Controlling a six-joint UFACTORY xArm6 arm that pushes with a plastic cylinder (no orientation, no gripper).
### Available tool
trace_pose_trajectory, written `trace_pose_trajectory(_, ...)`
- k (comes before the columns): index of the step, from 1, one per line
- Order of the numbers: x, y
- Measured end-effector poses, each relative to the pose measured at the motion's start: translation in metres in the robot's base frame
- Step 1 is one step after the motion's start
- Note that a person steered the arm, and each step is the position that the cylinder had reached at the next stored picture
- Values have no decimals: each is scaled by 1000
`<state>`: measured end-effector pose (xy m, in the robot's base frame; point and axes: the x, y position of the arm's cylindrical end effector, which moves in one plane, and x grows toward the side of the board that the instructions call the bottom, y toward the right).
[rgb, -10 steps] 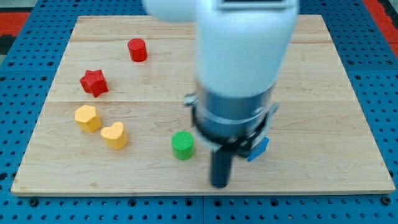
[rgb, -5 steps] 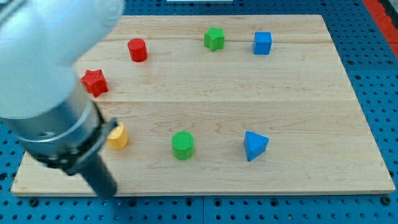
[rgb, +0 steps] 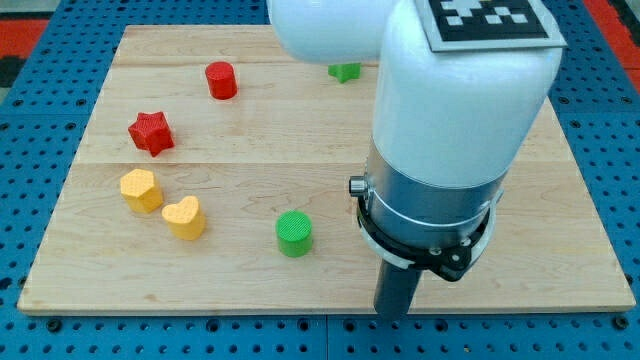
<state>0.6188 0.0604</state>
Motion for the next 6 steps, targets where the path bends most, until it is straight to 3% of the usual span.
trace_pose_trajectory(1,-6,0)
trace_pose_trajectory(3,-28,109)
trace_pose_trajectory(4,-65,142)
trace_pose_trajectory(5,-118,117)
trace_pose_trajectory(6,-153,23)
